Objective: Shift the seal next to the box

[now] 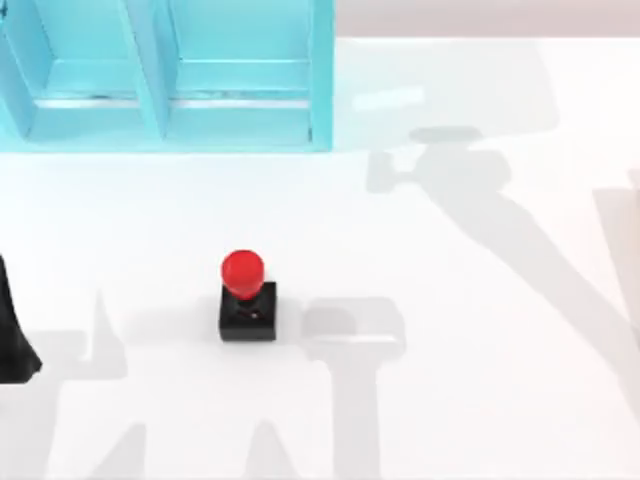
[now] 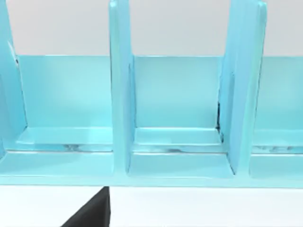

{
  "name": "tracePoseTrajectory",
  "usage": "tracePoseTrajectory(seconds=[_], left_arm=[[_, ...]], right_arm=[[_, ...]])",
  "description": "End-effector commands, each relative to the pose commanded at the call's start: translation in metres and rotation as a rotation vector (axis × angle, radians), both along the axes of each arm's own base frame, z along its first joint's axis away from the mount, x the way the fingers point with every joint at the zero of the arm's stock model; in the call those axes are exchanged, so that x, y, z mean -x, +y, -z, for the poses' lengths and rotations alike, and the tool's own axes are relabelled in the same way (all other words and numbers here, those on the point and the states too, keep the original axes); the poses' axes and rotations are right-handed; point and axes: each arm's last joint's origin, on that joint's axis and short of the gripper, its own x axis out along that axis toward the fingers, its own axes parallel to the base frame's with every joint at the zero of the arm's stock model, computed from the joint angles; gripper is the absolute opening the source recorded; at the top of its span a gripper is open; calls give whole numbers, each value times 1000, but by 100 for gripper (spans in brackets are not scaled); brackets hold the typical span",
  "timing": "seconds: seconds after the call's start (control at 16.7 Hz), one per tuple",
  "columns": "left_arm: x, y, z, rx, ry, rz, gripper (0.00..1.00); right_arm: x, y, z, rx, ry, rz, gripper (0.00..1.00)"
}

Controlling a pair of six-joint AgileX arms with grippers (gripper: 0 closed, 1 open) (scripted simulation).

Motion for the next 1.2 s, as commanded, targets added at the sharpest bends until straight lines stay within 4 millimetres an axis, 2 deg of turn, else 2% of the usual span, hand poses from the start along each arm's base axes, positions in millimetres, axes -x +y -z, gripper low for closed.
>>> tracePoseTrajectory(seconds=[0.12, 0.24, 0.36, 0.54, 0.72, 0.9, 1.08, 1.2], left_arm=[[0, 0, 0, 0, 0, 0, 100], [0, 0, 0, 0, 0, 0, 100], [0, 0, 0, 0, 0, 0, 100], [0, 0, 0, 0, 0, 0, 100], [0, 0, 0, 0, 0, 0, 100], [0, 0, 0, 0, 0, 0, 100], [0, 0, 0, 0, 0, 0, 100], [0, 0, 0, 0, 0, 0, 100]], right_arm=[[-22, 45, 16, 47, 129, -18, 100], [-37, 87, 41, 102, 253, -26, 100], [-46, 124, 69, 155, 360, -26, 100], [-51, 167, 109, 216, 486, -12, 100], [-50, 196, 148, 270, 588, 12, 100], [-47, 213, 179, 314, 664, 37, 100], [-44, 221, 195, 334, 702, 53, 100], [-44, 222, 198, 338, 708, 56, 100]])
